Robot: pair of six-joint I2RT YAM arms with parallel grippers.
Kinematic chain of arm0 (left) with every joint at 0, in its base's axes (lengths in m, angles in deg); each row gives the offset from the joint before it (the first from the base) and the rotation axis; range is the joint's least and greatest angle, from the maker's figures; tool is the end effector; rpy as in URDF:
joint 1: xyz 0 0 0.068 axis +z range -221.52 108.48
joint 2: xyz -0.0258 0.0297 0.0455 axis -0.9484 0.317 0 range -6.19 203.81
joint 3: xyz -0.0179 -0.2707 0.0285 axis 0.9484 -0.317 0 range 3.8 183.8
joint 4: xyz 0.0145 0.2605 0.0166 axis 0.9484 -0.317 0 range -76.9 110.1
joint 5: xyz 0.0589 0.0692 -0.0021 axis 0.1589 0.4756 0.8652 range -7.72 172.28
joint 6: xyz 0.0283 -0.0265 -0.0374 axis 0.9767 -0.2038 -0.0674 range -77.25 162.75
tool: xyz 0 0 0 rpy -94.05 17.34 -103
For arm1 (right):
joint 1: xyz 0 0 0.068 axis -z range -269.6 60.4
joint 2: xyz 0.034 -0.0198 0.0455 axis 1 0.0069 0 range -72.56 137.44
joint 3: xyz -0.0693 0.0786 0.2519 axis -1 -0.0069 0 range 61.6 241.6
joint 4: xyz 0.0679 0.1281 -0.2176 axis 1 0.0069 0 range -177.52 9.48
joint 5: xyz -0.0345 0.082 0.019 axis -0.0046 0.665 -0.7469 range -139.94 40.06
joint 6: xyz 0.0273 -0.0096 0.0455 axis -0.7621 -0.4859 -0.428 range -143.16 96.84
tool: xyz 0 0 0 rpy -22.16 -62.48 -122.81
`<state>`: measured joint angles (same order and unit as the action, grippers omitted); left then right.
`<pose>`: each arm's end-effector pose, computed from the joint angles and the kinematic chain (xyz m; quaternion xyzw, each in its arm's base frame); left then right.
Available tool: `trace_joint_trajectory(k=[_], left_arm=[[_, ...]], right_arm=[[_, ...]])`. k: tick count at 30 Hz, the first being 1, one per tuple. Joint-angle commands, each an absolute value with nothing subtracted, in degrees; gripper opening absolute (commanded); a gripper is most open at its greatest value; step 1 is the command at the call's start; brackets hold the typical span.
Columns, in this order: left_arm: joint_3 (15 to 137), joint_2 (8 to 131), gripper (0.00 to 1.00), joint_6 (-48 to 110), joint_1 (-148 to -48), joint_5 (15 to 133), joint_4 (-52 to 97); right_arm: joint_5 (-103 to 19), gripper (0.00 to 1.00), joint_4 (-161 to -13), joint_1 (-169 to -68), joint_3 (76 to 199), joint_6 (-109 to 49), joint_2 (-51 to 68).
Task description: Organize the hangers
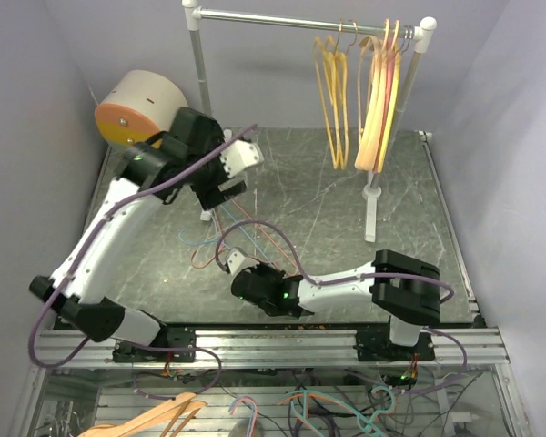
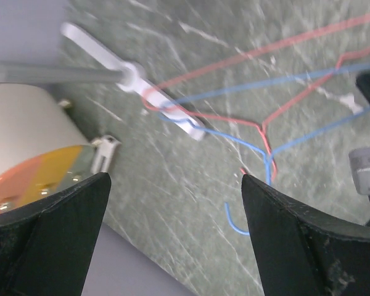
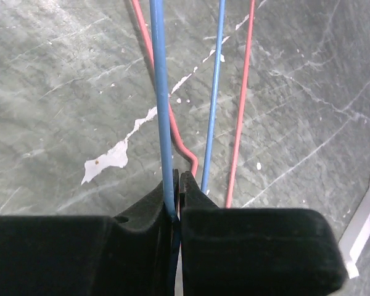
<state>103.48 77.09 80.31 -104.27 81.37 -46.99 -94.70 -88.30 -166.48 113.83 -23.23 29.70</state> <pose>0.2323 -0.1502 0.4176 0.5444 0.7684 0.0067 0.3363 0.1027 0.3297 0.1470 -0.4346 0.7617 -0.0791 0.4741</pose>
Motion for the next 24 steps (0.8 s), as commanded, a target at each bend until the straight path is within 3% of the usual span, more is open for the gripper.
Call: trace_joint_trajectory(k=[1, 7, 13, 19, 24], left_arm=[[112.47, 70.86, 0.99, 73.53, -104.65, 83.31, -43.12], [122.77, 70.47, 0.99, 56.96, -96.31, 107.23, -26.46], [121.07, 67.59, 0.99, 49.38, -95.94, 124.31, -19.77], [117.29, 64.23, 0.99, 48.67, -91.41, 141.49, -13.55], [118.74, 61.96, 0.99, 43.17, -88.02, 143.53, -18.48]], right_arm=[[-96.53, 0.0, -82.22, -168.33, 115.68, -26.32, 26.13], [-102.85, 0.0, -73.48, -169.69, 119.4, -32.72, 20.47], [-109.41, 0.0, -70.17, -169.7, 121.4, -35.7, 14.98], [-108.13, 0.0, -67.77, -169.74, 129.74, -38.66, 14.09], [-109.4, 0.0, -65.82, -168.1, 143.29, -42.13, 16.8]])
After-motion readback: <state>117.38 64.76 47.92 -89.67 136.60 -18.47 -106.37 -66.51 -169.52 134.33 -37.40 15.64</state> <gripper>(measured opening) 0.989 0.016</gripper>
